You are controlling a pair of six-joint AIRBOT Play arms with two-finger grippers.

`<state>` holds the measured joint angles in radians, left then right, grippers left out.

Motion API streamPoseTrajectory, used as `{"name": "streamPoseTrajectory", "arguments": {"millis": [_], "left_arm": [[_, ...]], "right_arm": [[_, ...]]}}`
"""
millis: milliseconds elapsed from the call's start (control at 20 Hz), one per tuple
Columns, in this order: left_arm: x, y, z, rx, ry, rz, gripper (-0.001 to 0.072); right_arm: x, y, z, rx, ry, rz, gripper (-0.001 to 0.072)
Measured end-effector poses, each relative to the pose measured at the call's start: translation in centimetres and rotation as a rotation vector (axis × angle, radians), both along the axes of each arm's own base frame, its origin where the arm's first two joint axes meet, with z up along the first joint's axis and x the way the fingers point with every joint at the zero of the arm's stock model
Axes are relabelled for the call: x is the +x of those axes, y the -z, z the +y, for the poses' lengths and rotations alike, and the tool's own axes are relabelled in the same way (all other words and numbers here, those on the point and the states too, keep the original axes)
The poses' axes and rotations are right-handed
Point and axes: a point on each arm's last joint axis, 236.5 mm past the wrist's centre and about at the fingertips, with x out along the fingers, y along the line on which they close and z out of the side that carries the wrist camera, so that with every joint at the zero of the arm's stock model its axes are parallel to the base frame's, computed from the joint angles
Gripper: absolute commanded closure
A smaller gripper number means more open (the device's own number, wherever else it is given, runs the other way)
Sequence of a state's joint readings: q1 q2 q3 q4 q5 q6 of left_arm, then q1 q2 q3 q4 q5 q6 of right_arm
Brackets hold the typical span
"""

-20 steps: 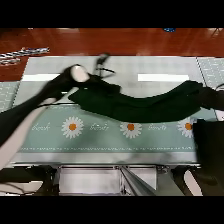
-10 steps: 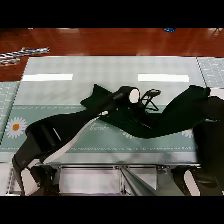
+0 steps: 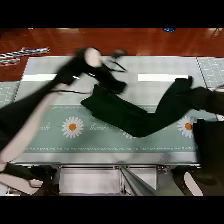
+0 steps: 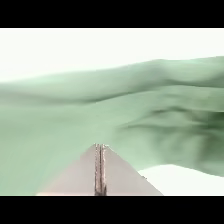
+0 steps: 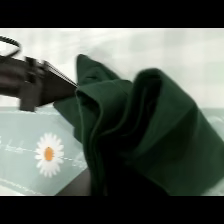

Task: Fold the shirts.

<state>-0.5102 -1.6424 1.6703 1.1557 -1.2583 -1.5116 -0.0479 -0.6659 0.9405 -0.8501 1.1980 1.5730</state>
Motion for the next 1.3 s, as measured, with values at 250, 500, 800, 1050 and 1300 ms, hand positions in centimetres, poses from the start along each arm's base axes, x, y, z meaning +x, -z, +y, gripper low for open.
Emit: {"name": "streamPoseTrajectory", "arguments": {"millis": [250,500,800,1050,1300], "left_arm": [[0.4,-5.6,15.9,0.033,-0.293,-0.207,0.0685],[-5.6,-5.0,24.2,0.056,-0.494,-0.281,0.0685],[-8.7,-1.2,24.9,0.013,-0.571,-0.237,0.0685],[-7.2,-0.3,25.0,-0.035,-0.633,-0.254,0.0685],[-4.4,-4.5,27.1,-0.069,-0.710,-0.374,0.0685]], "right_arm": [[6.2,2.4,9.4,0.066,-0.143,0.041,0.0693],[11.8,8.7,19.0,0.069,-0.237,0.143,0.0693],[13.9,15.3,26.6,0.113,-0.293,0.258,0.0298],[13.3,15.3,26.7,0.136,-0.343,0.309,0.0302],[12.8,6.5,16.7,-0.001,-0.338,0.206,0.0302]]}}
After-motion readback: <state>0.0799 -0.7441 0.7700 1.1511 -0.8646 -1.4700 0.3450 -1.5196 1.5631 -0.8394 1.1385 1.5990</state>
